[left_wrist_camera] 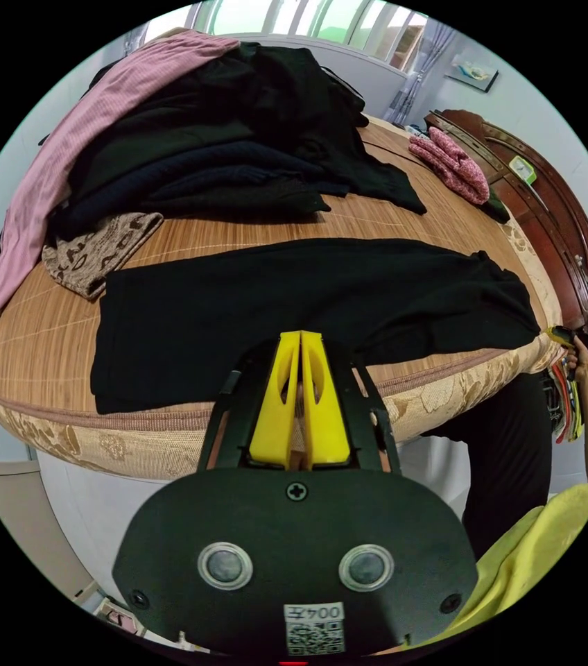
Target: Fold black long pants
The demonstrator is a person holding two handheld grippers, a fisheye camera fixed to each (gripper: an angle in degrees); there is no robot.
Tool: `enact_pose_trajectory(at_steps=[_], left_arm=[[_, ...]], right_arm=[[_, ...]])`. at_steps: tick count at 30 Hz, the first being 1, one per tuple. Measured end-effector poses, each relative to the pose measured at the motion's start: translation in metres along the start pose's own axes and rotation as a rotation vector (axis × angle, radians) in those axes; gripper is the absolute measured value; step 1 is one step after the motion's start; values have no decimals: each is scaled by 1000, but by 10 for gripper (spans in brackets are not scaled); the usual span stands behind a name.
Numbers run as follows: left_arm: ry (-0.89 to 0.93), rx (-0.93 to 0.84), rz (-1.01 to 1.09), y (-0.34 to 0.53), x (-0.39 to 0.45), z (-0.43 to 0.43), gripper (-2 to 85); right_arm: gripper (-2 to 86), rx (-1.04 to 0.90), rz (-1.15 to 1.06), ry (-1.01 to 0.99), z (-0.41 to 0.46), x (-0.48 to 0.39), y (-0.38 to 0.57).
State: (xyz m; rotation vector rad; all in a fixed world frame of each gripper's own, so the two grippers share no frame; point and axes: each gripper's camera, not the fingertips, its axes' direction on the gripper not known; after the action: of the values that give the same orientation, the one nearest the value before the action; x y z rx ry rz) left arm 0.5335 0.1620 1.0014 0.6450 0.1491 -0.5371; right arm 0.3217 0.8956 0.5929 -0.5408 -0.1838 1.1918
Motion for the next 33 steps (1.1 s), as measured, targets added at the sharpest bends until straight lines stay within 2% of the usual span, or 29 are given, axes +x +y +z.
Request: enact_pose_trajectory(at_steps=[3, 6, 7, 10, 12, 15, 19, 22, 26, 33], left_arm=[[-14, -3, 6, -14, 15, -20, 9], [-41, -1, 12, -29, 34, -41, 10], [-52, 3, 19, -36, 43, -50, 10], [-57, -23, 19, -60, 63, -81, 13], [1, 59, 26, -72, 82, -113, 15], [79, 151, 186, -96, 151, -160, 20], [-9, 115, 535, -130, 280, -174, 38], [-80, 63, 696, -157, 347, -169, 57], [-107, 10, 814, -190, 402, -170, 70], [-143, -72, 932, -244, 463, -179, 77]], right_arm=[[29, -3, -132, 30, 17, -54, -10], [12, -192, -246, 170, 61, -97, -23], [7, -149, -277, 190, 64, -111, -25], [-1, -249, -274, 203, 78, -141, -44], [-2, -301, -313, 232, 87, -161, -55], [-2, -366, -394, 315, 104, -198, -68], [-3, -458, -509, 458, 132, -250, -83], [-4, -529, -571, 527, 151, -281, -93], [-5, -614, -645, 578, 175, -316, -105], [-6, -694, -703, 549, 200, -348, -122]])
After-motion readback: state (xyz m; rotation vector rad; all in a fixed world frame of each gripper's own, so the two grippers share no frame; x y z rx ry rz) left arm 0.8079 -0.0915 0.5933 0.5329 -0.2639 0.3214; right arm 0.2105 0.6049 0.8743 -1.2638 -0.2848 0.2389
